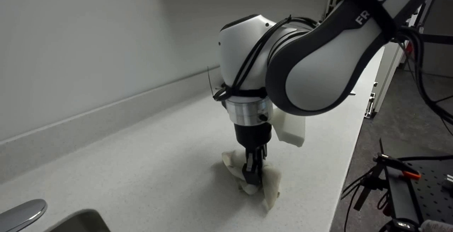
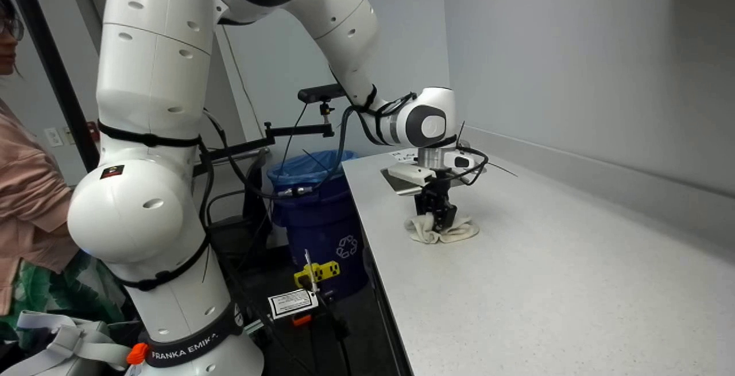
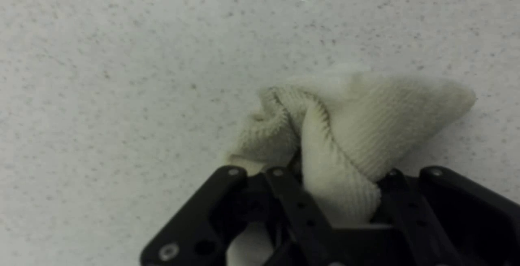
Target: Use the cloth to wipe the counter
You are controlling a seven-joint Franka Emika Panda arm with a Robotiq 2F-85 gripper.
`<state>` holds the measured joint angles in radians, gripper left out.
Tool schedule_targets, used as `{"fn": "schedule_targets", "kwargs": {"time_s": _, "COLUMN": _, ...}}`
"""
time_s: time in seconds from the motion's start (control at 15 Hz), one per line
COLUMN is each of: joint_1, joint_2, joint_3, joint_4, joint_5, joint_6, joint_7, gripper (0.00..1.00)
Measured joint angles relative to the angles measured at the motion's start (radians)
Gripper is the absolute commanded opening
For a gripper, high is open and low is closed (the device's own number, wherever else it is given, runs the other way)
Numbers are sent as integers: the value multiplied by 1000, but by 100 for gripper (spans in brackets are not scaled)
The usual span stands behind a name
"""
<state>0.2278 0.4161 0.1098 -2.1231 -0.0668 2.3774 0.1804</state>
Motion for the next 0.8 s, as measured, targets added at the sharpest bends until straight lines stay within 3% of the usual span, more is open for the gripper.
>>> {"fn": "schedule_targets", "kwargs": {"time_s": 0.47, "joint_1": 119, "joint_2": 90, "joint_3": 80, "joint_4": 148, "joint_5": -23, "joint_6": -89, "joint_7": -11, "gripper": 4}}
{"fn": "schedule_targets", "kwargs": {"time_s": 0.8, "joint_1": 135, "joint_2": 114, "joint_3": 84, "joint_4": 191, "joint_5": -23, "joint_6": -128, "joint_7": -28, "gripper": 4}}
